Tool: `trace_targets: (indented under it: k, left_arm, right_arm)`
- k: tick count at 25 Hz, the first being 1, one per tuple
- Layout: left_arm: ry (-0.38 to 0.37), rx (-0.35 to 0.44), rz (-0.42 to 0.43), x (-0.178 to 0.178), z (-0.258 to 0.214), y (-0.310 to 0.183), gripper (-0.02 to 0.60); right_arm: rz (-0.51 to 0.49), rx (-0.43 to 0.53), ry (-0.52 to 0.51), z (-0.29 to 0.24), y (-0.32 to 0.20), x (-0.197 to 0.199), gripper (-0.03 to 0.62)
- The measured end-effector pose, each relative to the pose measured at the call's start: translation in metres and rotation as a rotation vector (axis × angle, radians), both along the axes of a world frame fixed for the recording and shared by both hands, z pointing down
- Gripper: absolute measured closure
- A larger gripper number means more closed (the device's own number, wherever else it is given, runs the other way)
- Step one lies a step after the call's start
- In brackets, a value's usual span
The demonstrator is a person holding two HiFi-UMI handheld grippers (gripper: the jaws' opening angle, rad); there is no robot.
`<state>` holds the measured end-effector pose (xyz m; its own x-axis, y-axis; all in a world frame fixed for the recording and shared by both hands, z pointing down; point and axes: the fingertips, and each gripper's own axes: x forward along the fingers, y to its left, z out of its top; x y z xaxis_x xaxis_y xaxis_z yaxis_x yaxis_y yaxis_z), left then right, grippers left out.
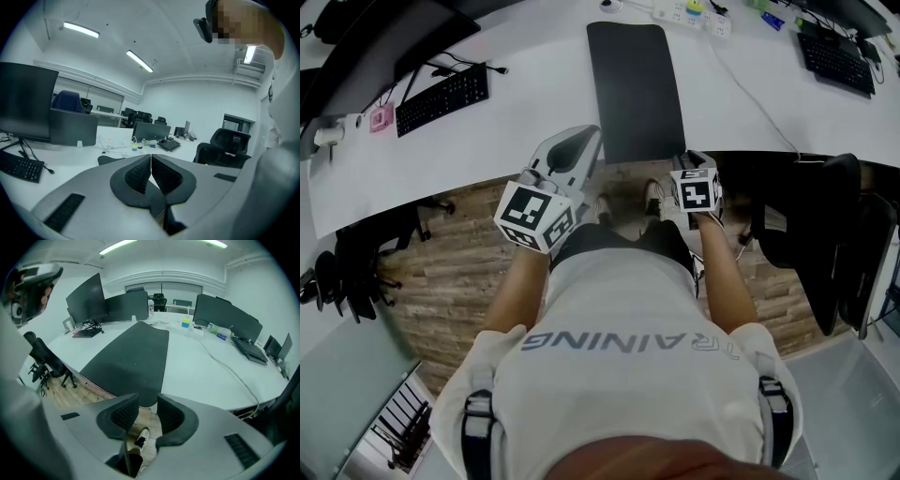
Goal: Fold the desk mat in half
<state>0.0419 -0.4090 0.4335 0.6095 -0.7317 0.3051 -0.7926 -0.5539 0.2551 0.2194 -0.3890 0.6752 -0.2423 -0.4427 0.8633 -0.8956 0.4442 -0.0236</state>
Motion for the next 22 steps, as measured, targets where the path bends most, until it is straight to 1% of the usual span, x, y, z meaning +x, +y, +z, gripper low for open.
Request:
trace_targets:
  k: [2, 4, 5, 7, 10, 12, 18, 22]
  left_arm:
    - [0.001, 0.002, -0.004, -0.002, -0.001, 0.000, 0.551]
    - [0.005, 0.006, -0.008, -0.004, -0.003, 0.000, 0.551]
    - [0.008, 0.009, -0.009, -0.004, -0.004, 0.000, 0.551]
    - [0.016, 0.021, -0.013, -0.006, -0.009, 0.000, 0.551]
    - [0.030, 0.052, -0.030, -0.011, -0.020, 0.000, 0.551]
    - [0.037, 0.072, -0.046, -0.016, -0.029, 0.001, 0.551]
    - [0.050, 0.114, -0.110, -0.034, -0.052, 0.005, 0.551]
    - [0.035, 0.185, -0.186, -0.055, -0.076, 0.011, 0.551]
  right_arm:
    - [0.002, 0.025, -0.006, -0.007, -0.003, 0.001, 0.436]
    - [0.023, 0.073, -0.031, -0.020, -0.009, 0.003, 0.430]
    - [0.035, 0.110, -0.049, -0.031, -0.014, 0.004, 0.436]
    - [0.055, 0.204, -0.077, -0.060, -0.026, 0.005, 0.503]
    - [0.061, 0.349, -0.112, -0.109, -0.045, 0.001, 0.547]
    - [0.057, 0.427, -0.156, -0.141, -0.055, -0.006, 0.569]
    - [0.022, 0.597, -0.277, -0.225, -0.069, -0.031, 0.571]
    - [-0.016, 0.680, -0.349, -0.272, -0.069, -0.049, 0.571]
